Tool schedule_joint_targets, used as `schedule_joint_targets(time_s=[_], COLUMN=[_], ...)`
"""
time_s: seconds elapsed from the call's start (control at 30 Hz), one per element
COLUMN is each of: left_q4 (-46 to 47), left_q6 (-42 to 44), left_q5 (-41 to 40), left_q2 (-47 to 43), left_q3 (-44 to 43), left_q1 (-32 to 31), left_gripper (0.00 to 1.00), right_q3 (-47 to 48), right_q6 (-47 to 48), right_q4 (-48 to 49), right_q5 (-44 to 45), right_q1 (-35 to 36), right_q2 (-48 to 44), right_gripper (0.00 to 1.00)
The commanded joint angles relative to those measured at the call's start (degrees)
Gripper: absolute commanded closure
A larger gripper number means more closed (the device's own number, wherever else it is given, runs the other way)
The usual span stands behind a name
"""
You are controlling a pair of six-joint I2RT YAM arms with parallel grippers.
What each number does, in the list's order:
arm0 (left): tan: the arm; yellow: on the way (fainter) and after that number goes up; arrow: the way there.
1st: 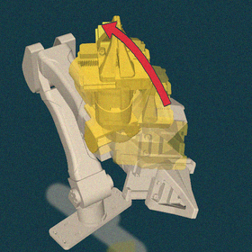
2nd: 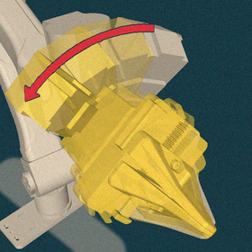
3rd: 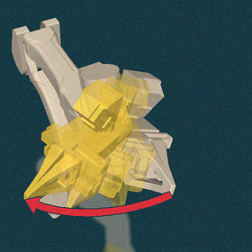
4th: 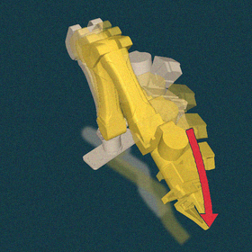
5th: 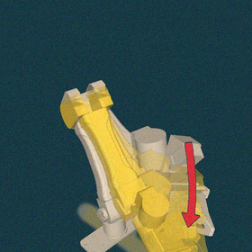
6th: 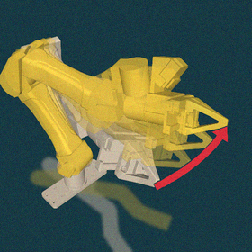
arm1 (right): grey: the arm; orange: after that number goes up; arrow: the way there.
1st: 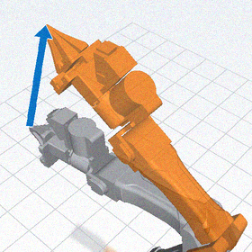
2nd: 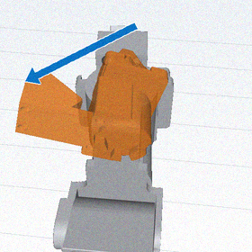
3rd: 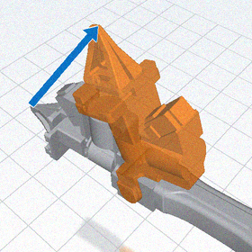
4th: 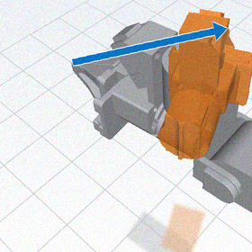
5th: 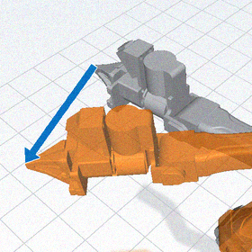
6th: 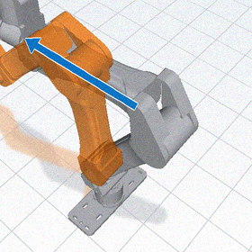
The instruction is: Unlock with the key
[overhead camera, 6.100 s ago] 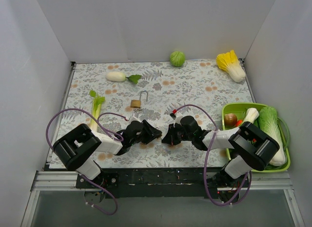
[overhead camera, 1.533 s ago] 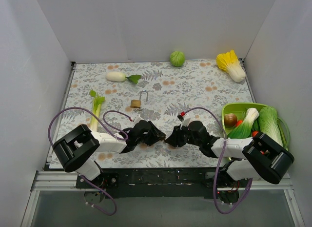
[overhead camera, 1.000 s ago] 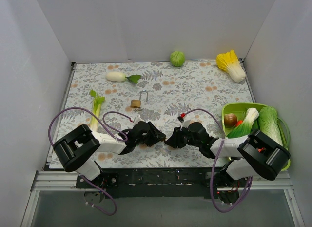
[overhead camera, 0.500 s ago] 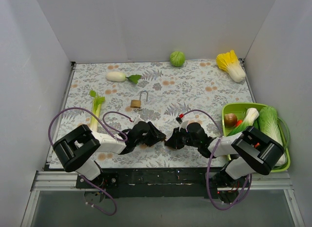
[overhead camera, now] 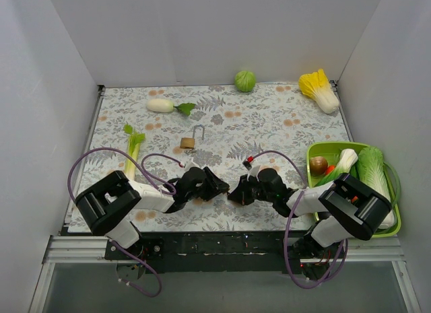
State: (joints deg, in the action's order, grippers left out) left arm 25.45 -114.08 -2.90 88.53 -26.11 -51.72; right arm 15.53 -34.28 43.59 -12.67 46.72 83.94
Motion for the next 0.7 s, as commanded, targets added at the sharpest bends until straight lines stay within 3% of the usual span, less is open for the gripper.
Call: schedule_joint_targets(time_s=[0.0, 0.47, 0.67], left_q4=[3.1, 5.4, 8.9], left_q6=[2.5, 3.9, 5.4], left_q5=[4.6, 6.9, 6.8], left_q2=[0.6, 2.4, -0.3], left_q3=[1.8, 1.2, 2.9], left_q1=[-0.1, -1.4, -1.4], left_gripper=[1.00, 1.00, 1.00], right_q3=[2.8, 8.3, 5.8], right_q6=[1.5, 3.3, 0.6], right_q4=[3.2, 3.8, 8.3], right_q5=[2.3, 1.5, -3.3], right_q1=[-1.6, -3.4, -5.8], right_q2=[-0.6, 1.8, 1.9], right_gripper=[0.99, 0.99, 0.99])
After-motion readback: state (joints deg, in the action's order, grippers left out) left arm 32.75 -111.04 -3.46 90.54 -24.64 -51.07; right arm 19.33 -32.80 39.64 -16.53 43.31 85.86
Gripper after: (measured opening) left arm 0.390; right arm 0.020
